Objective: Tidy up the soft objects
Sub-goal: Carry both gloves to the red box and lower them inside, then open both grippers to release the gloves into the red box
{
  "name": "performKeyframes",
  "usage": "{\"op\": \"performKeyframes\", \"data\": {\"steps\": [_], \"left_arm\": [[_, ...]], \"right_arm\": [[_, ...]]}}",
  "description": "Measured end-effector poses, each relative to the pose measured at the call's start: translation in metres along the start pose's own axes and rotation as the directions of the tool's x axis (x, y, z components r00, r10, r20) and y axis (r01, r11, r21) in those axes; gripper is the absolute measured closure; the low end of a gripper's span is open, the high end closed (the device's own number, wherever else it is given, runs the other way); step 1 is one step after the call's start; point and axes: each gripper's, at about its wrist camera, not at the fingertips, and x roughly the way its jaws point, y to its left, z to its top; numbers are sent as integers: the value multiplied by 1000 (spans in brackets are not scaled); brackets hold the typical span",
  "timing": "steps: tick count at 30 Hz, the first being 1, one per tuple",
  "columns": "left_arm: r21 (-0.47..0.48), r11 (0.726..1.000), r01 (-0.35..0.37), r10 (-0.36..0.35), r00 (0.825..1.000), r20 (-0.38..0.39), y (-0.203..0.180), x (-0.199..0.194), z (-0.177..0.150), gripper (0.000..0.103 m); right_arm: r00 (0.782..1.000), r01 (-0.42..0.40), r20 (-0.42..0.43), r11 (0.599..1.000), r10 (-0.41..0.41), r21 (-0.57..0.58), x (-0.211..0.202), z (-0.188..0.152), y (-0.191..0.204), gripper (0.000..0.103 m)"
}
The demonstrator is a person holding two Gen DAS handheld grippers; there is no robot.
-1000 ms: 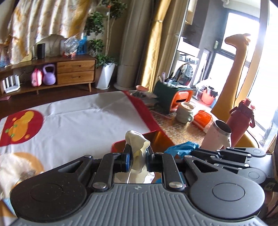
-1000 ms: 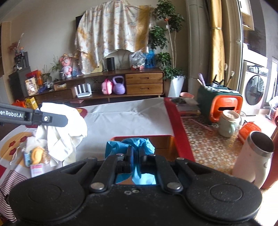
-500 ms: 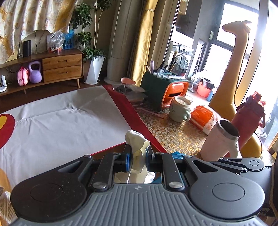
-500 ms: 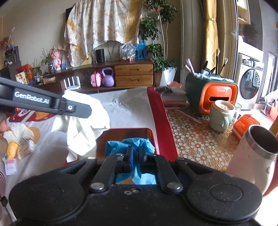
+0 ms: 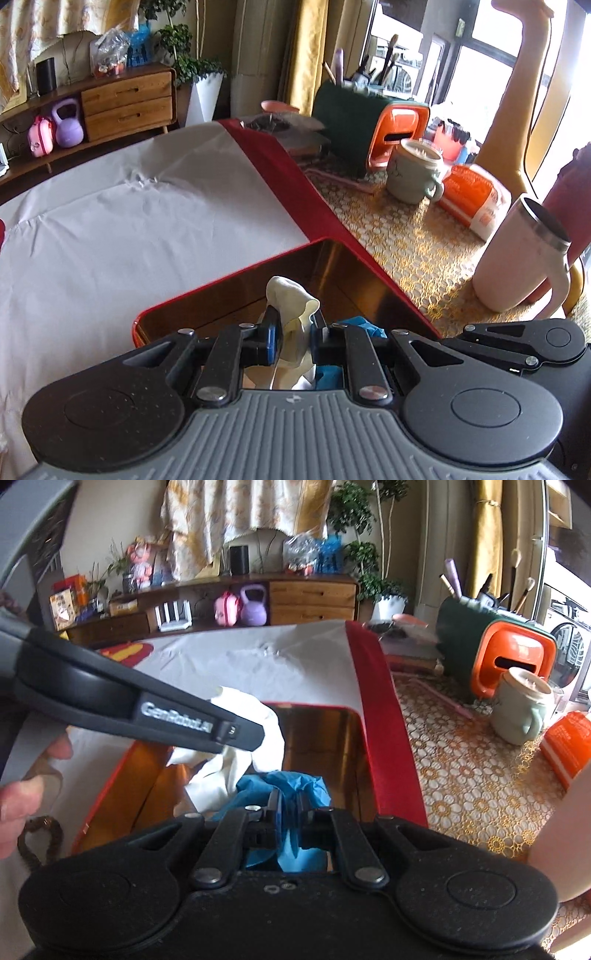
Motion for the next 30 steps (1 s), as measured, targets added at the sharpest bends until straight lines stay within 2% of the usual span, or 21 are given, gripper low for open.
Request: {"op": "performKeyframes", "data": {"steps": [12, 20, 21, 23, 24, 25, 30], "left_arm": [[-15, 1000, 19, -21, 996, -92, 3, 31, -12, 87], [-5, 1000, 10, -11, 995, -97, 2, 29, -16, 80], [-5, 1000, 10, -10, 995, -95, 2, 27, -16, 76], [-5, 1000, 6, -6, 996, -90, 3, 23, -17, 61], [-5, 1000, 4, -4, 996, -85, 3, 21, -17, 39], [-6, 1000, 5, -5, 997, -80, 4, 18, -18, 28], [-11, 1000, 9, -9, 999, -44, 4, 3, -16, 28]], "right_arm": [[999, -20, -39, 1000, 20, 2, 5, -9, 2, 84], [998, -28, -49, 999, 29, 15, 3, -9, 0, 68], [998, -29, -50, 999, 30, 22, 2, -10, -1, 67], [998, -29, -51, 999, 31, 29, 0, -10, -1, 66], [998, -30, -49, 999, 32, 33, -2, -10, -1, 65], [998, -30, -48, 999, 32, 37, -3, -10, -2, 64], [999, -33, -37, 998, 35, 52, -13, -8, -2, 58]]}}
